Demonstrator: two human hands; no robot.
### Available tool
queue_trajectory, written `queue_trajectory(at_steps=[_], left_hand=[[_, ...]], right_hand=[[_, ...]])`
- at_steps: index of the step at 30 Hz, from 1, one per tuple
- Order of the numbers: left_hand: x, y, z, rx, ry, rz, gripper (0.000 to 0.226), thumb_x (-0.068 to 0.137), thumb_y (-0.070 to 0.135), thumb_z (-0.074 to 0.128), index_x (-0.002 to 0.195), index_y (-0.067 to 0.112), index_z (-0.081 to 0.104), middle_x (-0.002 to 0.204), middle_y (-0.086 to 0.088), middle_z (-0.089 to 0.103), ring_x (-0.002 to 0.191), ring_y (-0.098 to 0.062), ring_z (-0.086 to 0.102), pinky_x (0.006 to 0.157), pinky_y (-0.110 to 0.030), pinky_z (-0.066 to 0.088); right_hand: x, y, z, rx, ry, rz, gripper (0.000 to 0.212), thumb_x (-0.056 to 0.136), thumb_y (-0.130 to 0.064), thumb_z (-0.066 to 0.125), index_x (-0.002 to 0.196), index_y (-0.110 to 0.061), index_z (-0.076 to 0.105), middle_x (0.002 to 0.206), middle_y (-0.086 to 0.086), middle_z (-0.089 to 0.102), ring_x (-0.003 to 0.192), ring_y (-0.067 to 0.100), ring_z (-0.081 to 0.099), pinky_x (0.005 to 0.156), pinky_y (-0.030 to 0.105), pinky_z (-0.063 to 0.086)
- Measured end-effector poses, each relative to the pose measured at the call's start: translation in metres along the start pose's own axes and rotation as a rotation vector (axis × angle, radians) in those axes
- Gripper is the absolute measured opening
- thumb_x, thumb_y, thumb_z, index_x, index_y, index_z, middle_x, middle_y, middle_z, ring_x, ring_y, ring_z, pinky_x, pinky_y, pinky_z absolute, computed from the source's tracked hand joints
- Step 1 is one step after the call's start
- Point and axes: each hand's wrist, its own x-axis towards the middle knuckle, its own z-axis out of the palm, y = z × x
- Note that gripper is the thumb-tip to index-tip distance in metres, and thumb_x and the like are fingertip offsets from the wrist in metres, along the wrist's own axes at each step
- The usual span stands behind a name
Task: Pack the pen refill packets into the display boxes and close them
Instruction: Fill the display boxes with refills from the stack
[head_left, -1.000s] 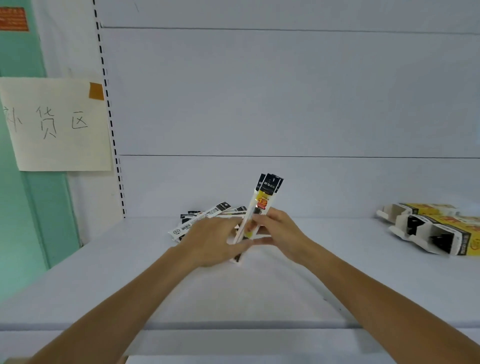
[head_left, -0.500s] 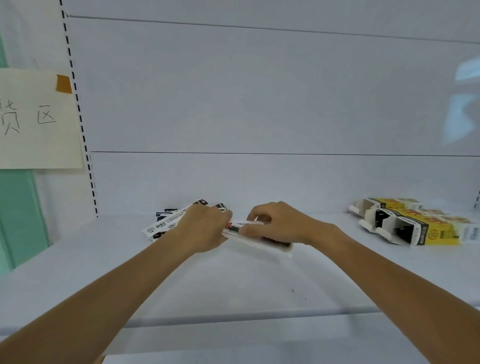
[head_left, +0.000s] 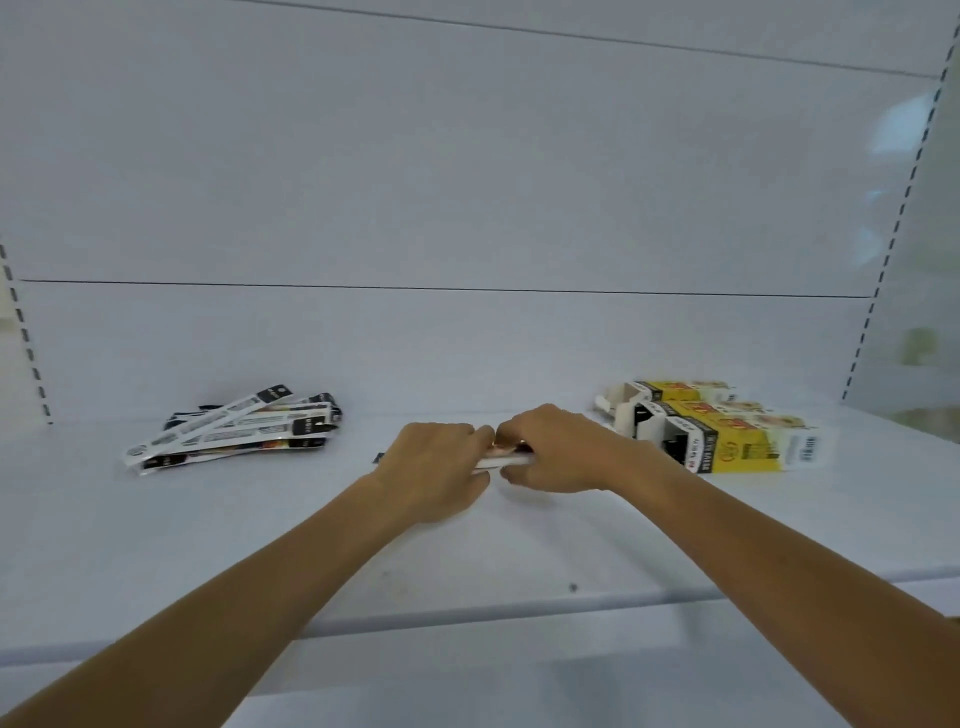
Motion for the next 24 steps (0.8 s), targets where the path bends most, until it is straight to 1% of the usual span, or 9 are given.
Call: queue_trajectory(at_steps=[2, 4, 8, 10, 12, 14, 16, 19, 24], left_hand=[[0.019, 0.02, 0.002, -0.051, 0.015, -0.051, 0.023, 0.094, 0.03, 0.037, 0.11, 0.014, 0.043, 0.105, -0.003, 0.059, 0.093, -0.026, 0.057, 0.067, -0.029, 0.033], [0.036, 0.038, 0.004, -0.084, 0.028, -0.093, 0.022, 0.094, 0.03, 0.036, 0.109, 0.015, 0.043, 0.102, -0.003, 0.058, 0.09, -0.026, 0.056, 0.066, -0.029, 0.032], [0.066, 0.079, 0.004, -0.112, 0.03, -0.102, 0.017, 0.095, 0.029, 0.034, 0.104, 0.017, 0.043, 0.089, -0.001, 0.05, 0.075, -0.023, 0.044, 0.064, -0.029, 0.031], [0.078, 0.097, 0.005, -0.111, 0.022, -0.096, 0.016, 0.095, 0.03, 0.035, 0.102, 0.018, 0.043, 0.087, 0.0, 0.05, 0.073, -0.022, 0.041, 0.064, -0.029, 0.032], [0.087, 0.109, 0.007, -0.13, 0.031, -0.142, 0.021, 0.094, 0.039, 0.037, 0.095, 0.019, 0.042, 0.086, -0.001, 0.055, 0.072, -0.022, 0.042, 0.065, -0.03, 0.034], [0.09, 0.115, 0.009, -0.162, 0.034, -0.261, 0.034, 0.092, 0.053, 0.036, 0.085, 0.02, 0.042, 0.077, 0.0, 0.053, 0.071, -0.023, 0.045, 0.065, -0.03, 0.034], [0.09, 0.117, 0.014, -0.151, 0.022, -0.373, 0.043, 0.091, 0.059, 0.03, 0.079, 0.02, 0.043, 0.073, 0.0, 0.052, 0.071, -0.024, 0.047, 0.065, -0.03, 0.032], [0.085, 0.114, 0.018, -0.094, 0.005, -0.42, 0.046, 0.093, 0.058, 0.026, 0.076, 0.019, 0.044, 0.071, 0.001, 0.053, 0.069, -0.023, 0.048, 0.063, -0.03, 0.031], [0.094, 0.127, 0.016, -0.056, -0.028, -0.378, 0.044, 0.093, 0.057, 0.029, 0.076, 0.019, 0.044, 0.07, 0.001, 0.05, 0.068, -0.024, 0.046, 0.063, -0.03, 0.03]], right_hand=[[-0.012, 0.028, -0.007, -0.21, 0.081, -0.024, 0.016, 0.089, -0.022, 0.047, 0.102, -0.017, 0.055, 0.095, -0.001, 0.057, 0.087, 0.021, 0.053, 0.062, 0.027, 0.033], [-0.024, 0.059, -0.017, -0.303, 0.188, -0.031, 0.019, 0.091, -0.028, 0.046, 0.103, -0.017, 0.056, 0.096, 0.001, 0.06, 0.09, 0.023, 0.056, 0.067, 0.03, 0.036], [-0.054, 0.117, -0.034, -0.199, 0.261, 0.002, 0.034, 0.083, -0.055, 0.057, 0.087, -0.021, 0.06, 0.067, -0.006, 0.052, 0.07, 0.016, 0.048, 0.054, 0.023, 0.03], [-0.069, 0.144, -0.037, -0.038, 0.244, 0.015, 0.038, 0.076, -0.059, 0.063, 0.092, -0.025, 0.061, 0.074, -0.006, 0.058, 0.071, 0.014, 0.049, 0.055, 0.019, 0.033], [-0.083, 0.174, -0.042, 0.136, 0.242, 0.067, 0.042, 0.076, -0.059, 0.061, 0.102, -0.026, 0.06, 0.088, -0.009, 0.063, 0.078, 0.01, 0.056, 0.066, 0.022, 0.043], [-0.097, 0.205, -0.047, 0.211, 0.311, 0.141, 0.037, 0.084, -0.055, 0.053, 0.102, -0.024, 0.061, 0.091, -0.009, 0.064, 0.084, 0.009, 0.058, 0.073, 0.028, 0.045], [-0.109, 0.24, -0.049, 0.117, 0.408, 0.198, 0.035, 0.093, -0.045, 0.043, 0.097, -0.016, 0.063, 0.09, -0.004, 0.065, 0.085, 0.014, 0.057, 0.074, 0.032, 0.044], [-0.118, 0.279, -0.033, -0.041, 0.43, 0.284, 0.037, 0.096, -0.039, 0.038, 0.085, -0.012, 0.06, 0.082, -0.001, 0.06, 0.08, 0.019, 0.052, 0.071, 0.037, 0.043], [-0.113, 0.301, -0.004, 0.048, 0.537, 0.304, 0.026, 0.093, -0.03, 0.045, 0.081, -0.011, 0.057, 0.084, 0.002, 0.054, 0.082, 0.019, 0.044, 0.069, 0.026, 0.032]])
